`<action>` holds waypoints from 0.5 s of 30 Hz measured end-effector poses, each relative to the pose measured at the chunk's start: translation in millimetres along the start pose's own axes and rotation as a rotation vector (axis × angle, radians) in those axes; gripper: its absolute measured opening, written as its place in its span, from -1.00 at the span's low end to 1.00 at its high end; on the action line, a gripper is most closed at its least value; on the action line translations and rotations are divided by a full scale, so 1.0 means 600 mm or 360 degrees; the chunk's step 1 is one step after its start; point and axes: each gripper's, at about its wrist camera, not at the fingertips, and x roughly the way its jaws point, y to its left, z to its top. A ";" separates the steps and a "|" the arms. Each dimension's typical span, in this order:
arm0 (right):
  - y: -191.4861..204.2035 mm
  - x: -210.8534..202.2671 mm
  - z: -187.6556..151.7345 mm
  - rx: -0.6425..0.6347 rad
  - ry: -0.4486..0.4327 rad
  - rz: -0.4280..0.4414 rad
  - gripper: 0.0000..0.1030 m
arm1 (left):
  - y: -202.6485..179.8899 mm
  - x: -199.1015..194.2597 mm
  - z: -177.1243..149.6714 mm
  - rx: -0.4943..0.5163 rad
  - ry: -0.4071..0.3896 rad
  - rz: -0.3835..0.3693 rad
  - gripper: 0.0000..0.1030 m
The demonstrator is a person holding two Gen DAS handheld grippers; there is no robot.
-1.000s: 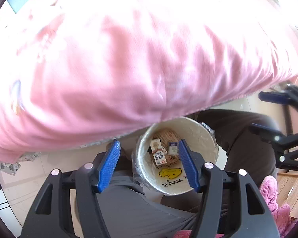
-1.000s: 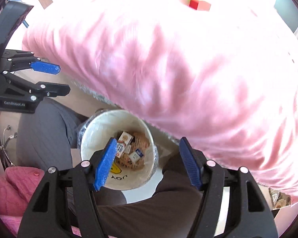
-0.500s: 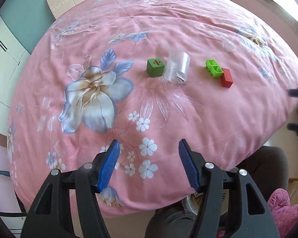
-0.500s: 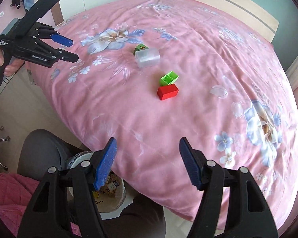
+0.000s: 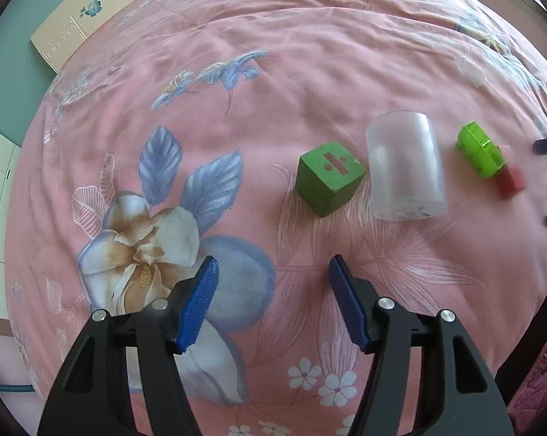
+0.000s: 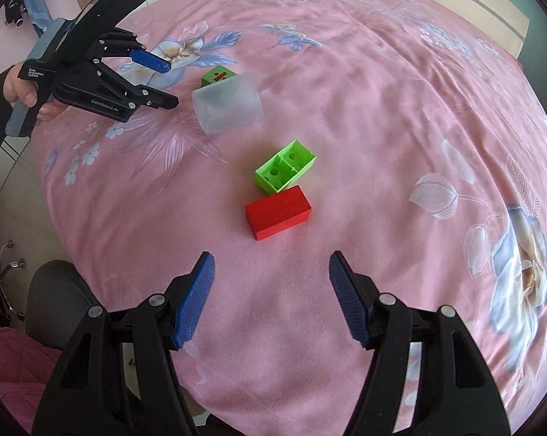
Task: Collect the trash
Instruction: 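Move both open tools back over the bed toward the green cube and red block, then grasp the green cube with the left tool while the right tool grasps the red block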
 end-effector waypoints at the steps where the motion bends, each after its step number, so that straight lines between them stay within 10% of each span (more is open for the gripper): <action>1: -0.003 0.009 0.005 -0.0012 0.0007 0.0000 0.27 | 0.001 0.009 0.006 0.0014 -0.0013 -0.0021 0.28; 15: -0.024 0.067 0.051 -0.0123 -0.0039 0.0144 0.27 | -0.020 0.041 0.065 0.0191 -0.0186 -0.0287 0.26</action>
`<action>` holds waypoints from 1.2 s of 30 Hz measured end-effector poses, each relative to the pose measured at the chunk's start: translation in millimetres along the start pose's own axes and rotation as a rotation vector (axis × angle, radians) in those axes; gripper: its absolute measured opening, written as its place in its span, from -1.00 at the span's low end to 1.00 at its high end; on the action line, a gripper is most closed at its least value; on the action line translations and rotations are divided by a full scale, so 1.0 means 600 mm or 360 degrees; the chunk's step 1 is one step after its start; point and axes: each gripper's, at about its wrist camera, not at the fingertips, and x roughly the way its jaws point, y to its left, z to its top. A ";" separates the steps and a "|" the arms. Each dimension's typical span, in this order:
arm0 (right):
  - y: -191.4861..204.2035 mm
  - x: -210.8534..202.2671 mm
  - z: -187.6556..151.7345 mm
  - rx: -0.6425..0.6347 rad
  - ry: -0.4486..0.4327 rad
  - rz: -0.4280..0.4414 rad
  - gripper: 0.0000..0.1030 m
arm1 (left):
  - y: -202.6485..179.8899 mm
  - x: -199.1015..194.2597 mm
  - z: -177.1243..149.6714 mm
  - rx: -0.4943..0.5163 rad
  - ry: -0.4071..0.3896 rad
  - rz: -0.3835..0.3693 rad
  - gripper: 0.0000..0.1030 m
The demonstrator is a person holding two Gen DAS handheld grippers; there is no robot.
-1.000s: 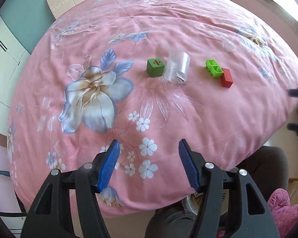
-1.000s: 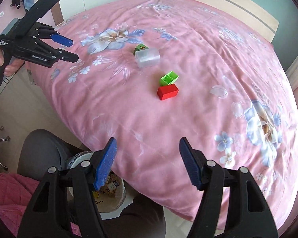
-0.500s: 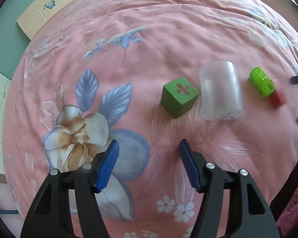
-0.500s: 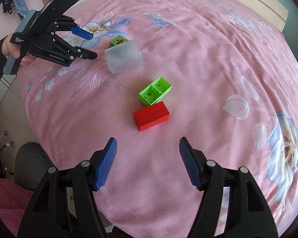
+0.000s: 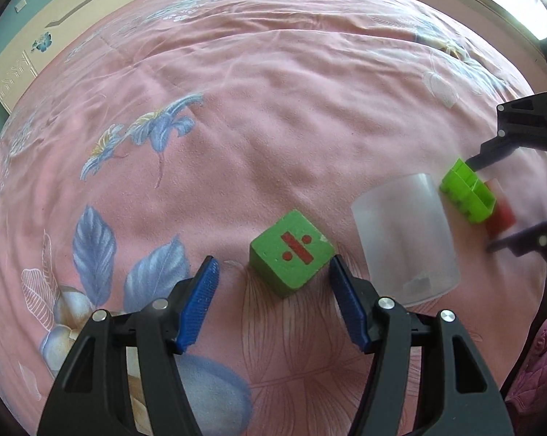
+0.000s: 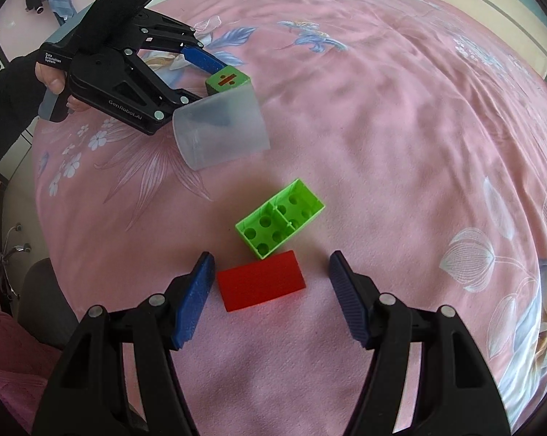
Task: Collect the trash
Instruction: 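Grasp the green cube with the left tool while the right tool grasps the red block, then carry the green cube and red block with both tools over the trash bin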
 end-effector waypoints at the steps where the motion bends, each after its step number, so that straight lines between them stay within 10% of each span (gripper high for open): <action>1: -0.001 0.001 0.001 0.0000 -0.0006 0.0013 0.25 | 0.000 0.002 0.003 -0.0007 -0.0007 -0.0019 0.18; 6: 0.003 0.004 0.004 -0.0006 -0.0020 0.0045 -0.02 | -0.010 0.007 0.019 -0.0010 -0.0016 -0.0041 -0.17; 19: 0.003 -0.036 -0.014 0.0110 -0.0055 0.0023 -0.15 | -0.026 -0.023 0.015 -0.0203 -0.0024 0.0056 -0.19; 36: 0.084 -0.295 -0.021 0.0019 -0.0331 -0.0221 -0.15 | -0.132 -0.305 0.026 -0.0277 -0.0302 0.0344 -0.19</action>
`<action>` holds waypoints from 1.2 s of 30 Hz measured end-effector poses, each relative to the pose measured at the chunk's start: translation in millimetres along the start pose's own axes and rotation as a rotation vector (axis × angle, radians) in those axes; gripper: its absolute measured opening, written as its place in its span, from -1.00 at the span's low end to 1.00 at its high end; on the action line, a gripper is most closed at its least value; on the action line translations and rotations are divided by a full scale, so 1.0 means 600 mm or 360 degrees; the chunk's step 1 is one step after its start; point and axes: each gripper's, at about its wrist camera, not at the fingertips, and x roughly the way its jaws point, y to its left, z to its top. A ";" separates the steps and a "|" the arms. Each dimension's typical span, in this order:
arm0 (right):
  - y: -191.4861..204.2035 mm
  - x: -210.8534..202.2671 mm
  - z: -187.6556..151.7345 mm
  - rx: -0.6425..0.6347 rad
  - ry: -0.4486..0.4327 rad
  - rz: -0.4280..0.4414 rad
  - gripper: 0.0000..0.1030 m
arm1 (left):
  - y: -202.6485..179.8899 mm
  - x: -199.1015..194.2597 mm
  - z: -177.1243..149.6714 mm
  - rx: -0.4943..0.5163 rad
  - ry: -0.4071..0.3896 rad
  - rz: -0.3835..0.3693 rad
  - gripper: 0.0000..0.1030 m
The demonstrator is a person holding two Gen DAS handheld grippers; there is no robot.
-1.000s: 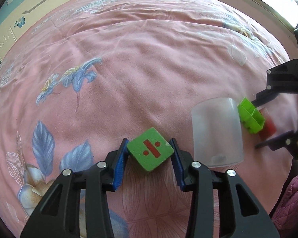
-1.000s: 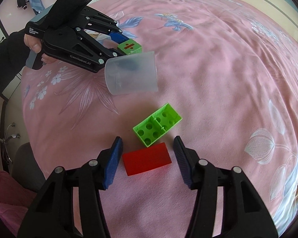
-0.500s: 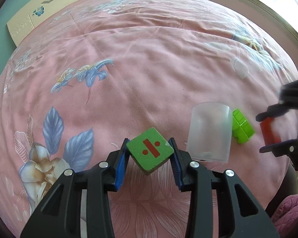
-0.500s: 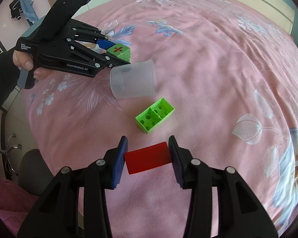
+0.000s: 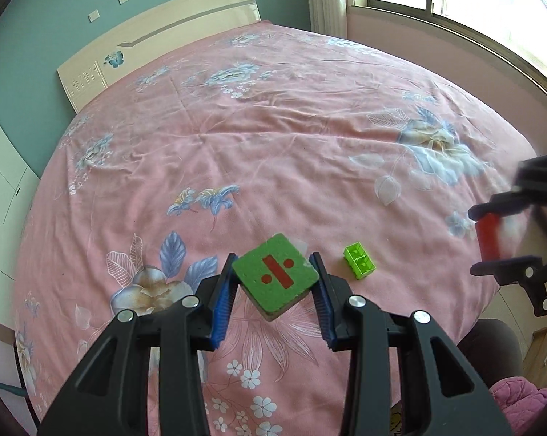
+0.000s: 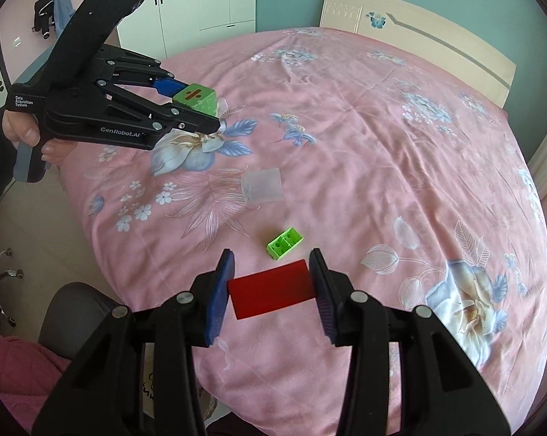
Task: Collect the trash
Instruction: 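Carry the green cube and red block with both tools over the trash bin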
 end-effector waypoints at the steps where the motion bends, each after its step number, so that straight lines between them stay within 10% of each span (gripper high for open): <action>1: 0.003 -0.018 0.005 0.0004 -0.0018 -0.0018 -0.15 | -0.006 -0.021 0.002 -0.0013 -0.0017 0.0023 -0.19; 20: 0.099 -0.348 0.046 0.0056 -0.0375 -0.0323 -0.15 | -0.090 -0.367 -0.045 -0.0267 -0.0283 0.0312 -0.19; 36: 0.157 -0.422 -0.014 0.0030 -0.0417 -0.0334 -0.15 | -0.130 -0.421 -0.147 -0.0258 -0.0250 0.0334 -0.19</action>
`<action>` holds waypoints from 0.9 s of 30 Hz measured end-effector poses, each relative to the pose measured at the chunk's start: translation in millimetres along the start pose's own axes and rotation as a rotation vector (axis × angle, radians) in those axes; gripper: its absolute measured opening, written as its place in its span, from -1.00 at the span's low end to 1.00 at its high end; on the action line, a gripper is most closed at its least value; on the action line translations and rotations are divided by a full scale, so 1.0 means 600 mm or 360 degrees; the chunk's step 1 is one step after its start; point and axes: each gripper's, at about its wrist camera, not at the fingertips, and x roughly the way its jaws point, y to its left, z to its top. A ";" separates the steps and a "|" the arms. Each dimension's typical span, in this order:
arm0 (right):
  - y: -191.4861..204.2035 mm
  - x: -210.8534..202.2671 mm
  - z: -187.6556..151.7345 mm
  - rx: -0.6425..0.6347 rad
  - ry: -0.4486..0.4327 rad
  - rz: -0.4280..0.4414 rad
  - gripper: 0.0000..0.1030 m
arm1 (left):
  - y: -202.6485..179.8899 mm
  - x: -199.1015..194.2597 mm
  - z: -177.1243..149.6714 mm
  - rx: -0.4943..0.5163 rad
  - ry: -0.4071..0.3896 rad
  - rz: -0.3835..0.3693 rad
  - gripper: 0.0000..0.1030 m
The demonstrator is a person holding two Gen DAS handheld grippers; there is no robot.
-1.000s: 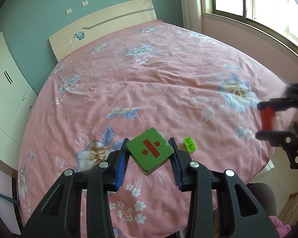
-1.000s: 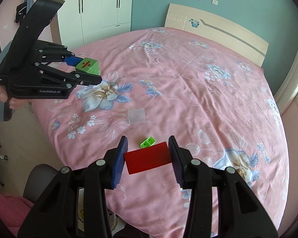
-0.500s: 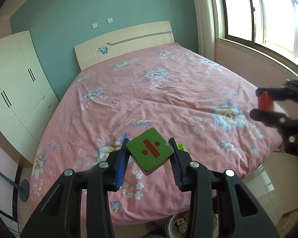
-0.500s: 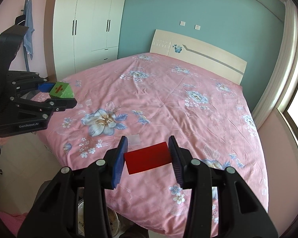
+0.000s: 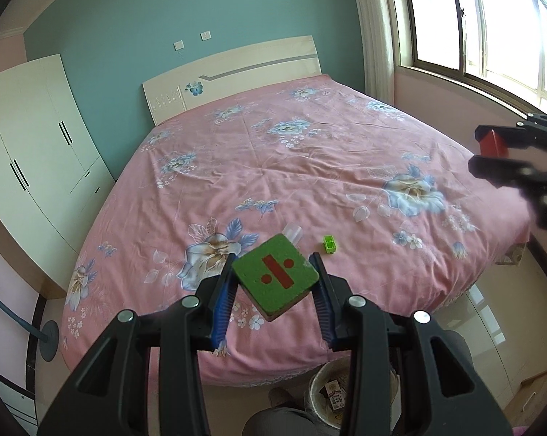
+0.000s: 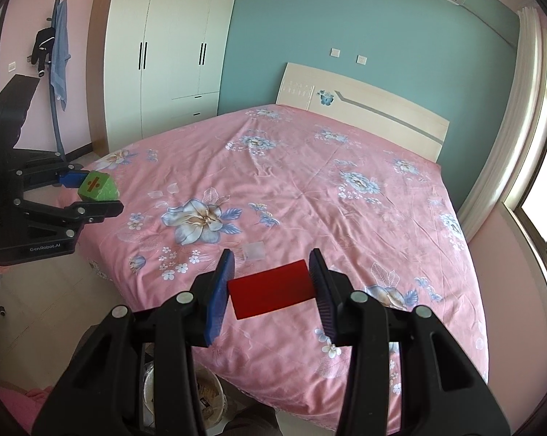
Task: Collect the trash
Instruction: 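Carry the green cube and red block with both tools over the trash bin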
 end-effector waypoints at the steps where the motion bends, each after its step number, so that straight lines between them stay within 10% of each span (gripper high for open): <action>1: 0.002 0.002 -0.006 0.0000 0.0009 0.0007 -0.15 | 0.000 0.004 -0.011 -0.0002 0.0017 0.0003 -0.19; 27: 0.075 0.213 -0.242 0.0046 0.0513 0.0215 -0.15 | -0.061 0.227 -0.240 0.0014 0.0560 -0.0183 -0.19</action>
